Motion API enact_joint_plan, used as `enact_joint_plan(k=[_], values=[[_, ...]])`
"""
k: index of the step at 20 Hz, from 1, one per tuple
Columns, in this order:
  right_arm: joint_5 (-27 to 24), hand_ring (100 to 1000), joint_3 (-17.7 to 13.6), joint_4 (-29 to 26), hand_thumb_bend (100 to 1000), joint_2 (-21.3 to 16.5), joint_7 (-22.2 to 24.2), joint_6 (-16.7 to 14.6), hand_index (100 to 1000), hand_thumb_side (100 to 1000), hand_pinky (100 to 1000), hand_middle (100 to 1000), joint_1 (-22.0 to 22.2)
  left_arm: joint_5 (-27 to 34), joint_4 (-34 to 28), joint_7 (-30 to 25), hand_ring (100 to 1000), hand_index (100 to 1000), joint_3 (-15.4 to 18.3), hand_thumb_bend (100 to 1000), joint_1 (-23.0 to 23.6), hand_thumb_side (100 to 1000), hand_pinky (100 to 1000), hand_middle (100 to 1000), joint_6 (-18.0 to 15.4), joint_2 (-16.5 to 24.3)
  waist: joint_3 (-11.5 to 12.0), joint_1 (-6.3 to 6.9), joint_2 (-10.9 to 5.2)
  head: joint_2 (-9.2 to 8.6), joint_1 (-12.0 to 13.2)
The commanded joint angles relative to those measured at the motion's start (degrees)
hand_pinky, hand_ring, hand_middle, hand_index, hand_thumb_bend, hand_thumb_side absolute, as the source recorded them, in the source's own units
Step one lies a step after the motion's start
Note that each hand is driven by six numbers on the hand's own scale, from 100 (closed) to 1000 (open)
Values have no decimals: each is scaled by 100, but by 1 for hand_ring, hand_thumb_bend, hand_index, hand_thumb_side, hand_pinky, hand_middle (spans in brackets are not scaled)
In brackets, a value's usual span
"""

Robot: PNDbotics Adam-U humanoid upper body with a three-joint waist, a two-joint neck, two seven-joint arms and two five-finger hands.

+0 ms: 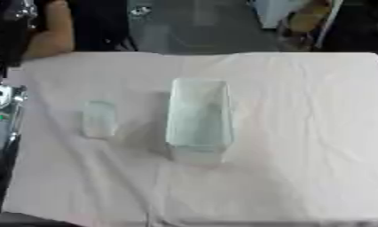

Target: Pick up objects on the table and place them in the box.

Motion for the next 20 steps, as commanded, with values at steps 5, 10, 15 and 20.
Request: enact_joint_plan(k=[5,10,15,20], values=[[-17,966,-24,-88,100,-96,22,10,965,680,835,979,-41,-551,-366,-236,288,541,54,544,-58,111,349,342,67,104,14,3,-65,-7,38],[-5,966,-36,-88,100,-93,19,23,964,679,835,979,-42,-1006,-474,-360,684,782,57,651,-38,358,619,738,304,106,-38,3,-74,-7,29],[14,966,-62,-88,100,-95,4,44,964,679,835,978,-30,-580,-483,-444,837,942,28,629,74,522,746,876,415,354,-84,28,-85,-7,13],[44,966,-69,-88,100,-162,3,66,964,677,835,978,12,-83,-572,-18,858,1000,146,721,283,445,788,889,1039,917,-54,113,-145,-7,-48]])
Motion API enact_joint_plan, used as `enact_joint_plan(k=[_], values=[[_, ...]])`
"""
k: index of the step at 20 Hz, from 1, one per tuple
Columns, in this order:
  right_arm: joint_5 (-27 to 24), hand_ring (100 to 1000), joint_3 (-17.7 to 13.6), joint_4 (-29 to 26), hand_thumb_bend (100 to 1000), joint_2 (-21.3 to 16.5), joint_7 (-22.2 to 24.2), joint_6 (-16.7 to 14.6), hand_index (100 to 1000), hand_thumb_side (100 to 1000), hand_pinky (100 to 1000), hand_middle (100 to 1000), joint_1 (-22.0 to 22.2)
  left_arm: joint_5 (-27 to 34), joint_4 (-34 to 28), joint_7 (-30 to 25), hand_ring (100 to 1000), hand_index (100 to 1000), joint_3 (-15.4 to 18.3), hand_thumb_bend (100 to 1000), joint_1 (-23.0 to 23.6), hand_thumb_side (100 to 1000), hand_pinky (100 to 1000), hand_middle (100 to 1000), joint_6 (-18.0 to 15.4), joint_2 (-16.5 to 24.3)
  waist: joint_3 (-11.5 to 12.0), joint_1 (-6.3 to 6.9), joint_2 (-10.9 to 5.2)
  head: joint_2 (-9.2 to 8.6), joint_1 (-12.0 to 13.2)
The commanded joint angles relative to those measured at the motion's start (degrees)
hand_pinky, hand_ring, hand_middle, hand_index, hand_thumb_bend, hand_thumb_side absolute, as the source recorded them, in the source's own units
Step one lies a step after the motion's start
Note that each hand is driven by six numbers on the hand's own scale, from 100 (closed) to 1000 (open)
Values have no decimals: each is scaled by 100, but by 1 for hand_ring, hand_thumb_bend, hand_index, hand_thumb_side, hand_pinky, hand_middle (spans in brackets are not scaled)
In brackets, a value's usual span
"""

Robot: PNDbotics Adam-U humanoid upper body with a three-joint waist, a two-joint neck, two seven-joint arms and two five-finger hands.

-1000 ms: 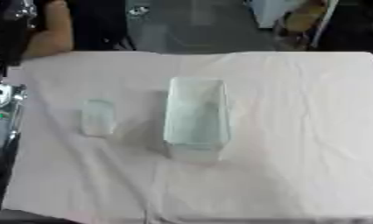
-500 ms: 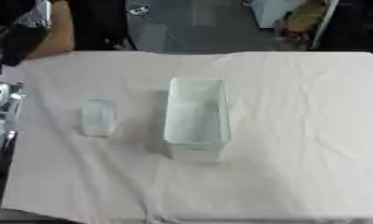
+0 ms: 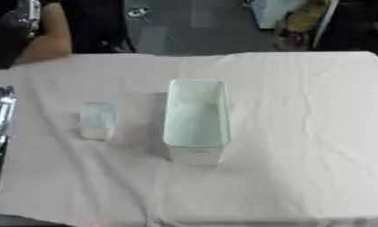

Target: Pick up objects on the table and place them in the box.

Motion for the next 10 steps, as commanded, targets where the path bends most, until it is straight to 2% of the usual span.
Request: enact_joint_plan(k=[1,5,7,10], values=[[25,966,-62,-88,100,-165,-2,27,964,677,835,978,-12,262,-180,324,858,1000,94,721,76,445,788,889,390,355,20,20,-78,-7,-51],[34,966,-60,-88,100,-183,-1,34,964,676,835,978,-8,237,-71,481,853,1000,0,683,425,507,801,882,791,290,24,49,-104,-7,-42],[32,966,-57,-88,100,-181,-1,30,964,675,835,978,-20,168,136,469,854,1000,-67,644,565,567,809,876,975,219,14,56,-103,-7,-38],[27,966,-52,-88,100,-179,3,25,964,673,835,978,-37,1,512,315,859,1000,-218,645,691,561,821,874,1226,190,-3,67,-94,-7,-47]])
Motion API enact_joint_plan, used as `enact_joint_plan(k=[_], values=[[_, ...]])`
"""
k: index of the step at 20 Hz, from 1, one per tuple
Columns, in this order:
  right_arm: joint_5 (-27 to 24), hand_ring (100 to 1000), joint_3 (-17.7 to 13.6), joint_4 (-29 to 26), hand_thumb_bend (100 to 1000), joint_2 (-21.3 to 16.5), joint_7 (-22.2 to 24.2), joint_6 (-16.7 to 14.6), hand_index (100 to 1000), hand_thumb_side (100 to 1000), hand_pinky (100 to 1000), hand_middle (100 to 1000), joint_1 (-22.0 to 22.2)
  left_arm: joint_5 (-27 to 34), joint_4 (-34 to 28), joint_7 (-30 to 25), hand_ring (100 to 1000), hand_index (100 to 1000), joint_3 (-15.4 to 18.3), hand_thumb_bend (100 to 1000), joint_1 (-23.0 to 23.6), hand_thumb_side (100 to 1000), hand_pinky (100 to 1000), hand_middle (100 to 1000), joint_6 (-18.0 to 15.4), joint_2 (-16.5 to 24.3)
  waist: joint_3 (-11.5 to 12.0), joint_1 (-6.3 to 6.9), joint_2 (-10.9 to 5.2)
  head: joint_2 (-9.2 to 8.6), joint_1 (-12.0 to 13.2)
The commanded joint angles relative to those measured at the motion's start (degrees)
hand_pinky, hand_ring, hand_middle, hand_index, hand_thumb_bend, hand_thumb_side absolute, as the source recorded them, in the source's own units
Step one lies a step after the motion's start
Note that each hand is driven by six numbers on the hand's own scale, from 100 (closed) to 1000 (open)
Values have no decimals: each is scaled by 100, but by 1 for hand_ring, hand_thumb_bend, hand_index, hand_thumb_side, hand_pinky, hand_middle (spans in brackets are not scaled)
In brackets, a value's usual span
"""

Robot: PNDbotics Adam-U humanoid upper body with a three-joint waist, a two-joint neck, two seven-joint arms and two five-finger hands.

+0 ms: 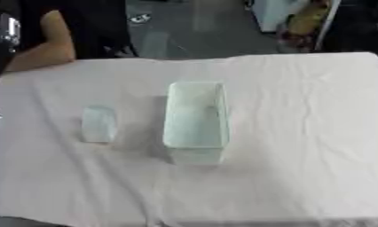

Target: Pick up objects on the table and place them in the box.

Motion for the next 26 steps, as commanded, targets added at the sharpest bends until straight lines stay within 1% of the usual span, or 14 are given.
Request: enact_joint_plan(k=[1,2,7,8,12,13,16,26], values=[[11,966,-48,-88,100,-129,-3,10,964,673,835,978,-65,-197,295,-177,858,1000,-141,644,12,564,819,875,263,51,-12,4,-46,-7,-41],[9,966,-46,-88,100,-128,-1,9,964,673,835,978,-69,-255,405,-289,864,1000,-196,645,33,521,829,874,332,53,-16,7,-43,-7,-38],[2,966,-40,-88,100,-120,7,6,964,674,835,978,-84,-808,827,-874,873,1000,-336,636,62,510,848,873,668,31,-28,9,-40,-7,-41],[0,966,-39,-88,100,-119,8,6,964,674,835,978,-85,-900,862,-959,877,1000,-341,650,63,533,855,877,706,22,-29,9,-41,-7,-41],[-4,966,-32,-88,100,-117,13,2,964,673,835,978,-84,-1121,963,-1204,877,1000,-352,646,74,568,858,877,803,-17,-30,7,-42,-7,-41],[-6,966,-31,-88,100,-117,15,1,964,673,835,978,-84,-1136,995,-1241,877,1000,-362,649,81,564,858,876,819,-25,-32,7,-43,-7,-41],[-12,966,-26,-88,100,-116,20,-2,964,673,835,978,-86,-1152,1102,-1346,875,1000,-419,603,109,609,859,871,858,-41,-36,6,-40,-7,-42],[-42,967,-12,-88,100,-106,40,-27,964,670,835,978,-111,-1214,1431,-1785,873,1000,-692,558,210,700,870,870,798,-45,-61,3,-22,-7,-11]])
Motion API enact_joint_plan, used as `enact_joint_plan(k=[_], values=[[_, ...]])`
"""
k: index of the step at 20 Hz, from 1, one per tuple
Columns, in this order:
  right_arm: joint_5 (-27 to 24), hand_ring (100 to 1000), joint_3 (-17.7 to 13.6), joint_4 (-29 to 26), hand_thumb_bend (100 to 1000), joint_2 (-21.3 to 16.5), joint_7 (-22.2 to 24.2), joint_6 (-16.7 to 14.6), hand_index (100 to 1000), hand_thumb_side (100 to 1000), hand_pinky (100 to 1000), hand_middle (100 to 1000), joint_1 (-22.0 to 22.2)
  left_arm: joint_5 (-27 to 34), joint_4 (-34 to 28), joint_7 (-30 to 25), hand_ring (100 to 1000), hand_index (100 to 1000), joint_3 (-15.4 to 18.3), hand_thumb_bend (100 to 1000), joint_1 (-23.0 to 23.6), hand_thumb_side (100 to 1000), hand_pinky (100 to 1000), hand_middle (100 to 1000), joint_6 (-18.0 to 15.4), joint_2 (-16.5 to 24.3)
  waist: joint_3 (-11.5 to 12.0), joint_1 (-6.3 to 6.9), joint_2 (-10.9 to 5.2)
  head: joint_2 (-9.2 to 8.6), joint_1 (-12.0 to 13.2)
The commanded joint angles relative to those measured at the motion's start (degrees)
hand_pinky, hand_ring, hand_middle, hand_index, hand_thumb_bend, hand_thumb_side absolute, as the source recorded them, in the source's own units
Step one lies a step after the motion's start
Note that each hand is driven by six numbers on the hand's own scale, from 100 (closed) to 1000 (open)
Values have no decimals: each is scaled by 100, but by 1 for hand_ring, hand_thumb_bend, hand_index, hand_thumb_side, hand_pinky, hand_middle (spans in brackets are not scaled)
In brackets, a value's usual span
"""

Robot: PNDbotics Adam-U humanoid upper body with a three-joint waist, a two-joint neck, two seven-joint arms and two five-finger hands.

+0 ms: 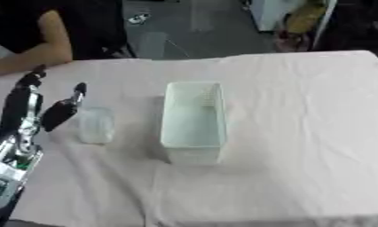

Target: Pick up objects on the table and place them in the box.

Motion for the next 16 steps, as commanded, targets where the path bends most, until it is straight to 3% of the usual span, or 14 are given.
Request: enact_joint_plan(k=[1,12,14,15,16], values=[[-29,967,-20,-88,100,-105,7,-4,964,670,835,978,-104,-74,25,-124,872,1000,-57,556,-27,704,871,869,-31,57,-15,-2,-28,-7,-7],[-41,967,-12,-88,100,-104,12,-16,964,669,835,979,-124,-247,303,-491,865,1000,-234,532,15,776,877,863,-126,52,-27,-7,-19,-7,12],[-41,967,-10,-88,100,-104,13,-18,964,672,835,979,-127,-280,370,-549,865,1000,-251,546,18,729,878,863,-136,48,-29,-7,-18,-7,11],[-41,967,-11,-88,100,-103,11,-18,964,668,835,979,-129,-297,404,-574,864,1000,-258,529,21,783,878,863,-139,45,-31,-7,-17,-7,11],[-42,967,-13,-88,100,-103,9,-19,964,668,835,979,-130,-312,435,-598,864,1000,-263,529,22,783,878,863,-146,43,-31,-7,-16,-7,12]])
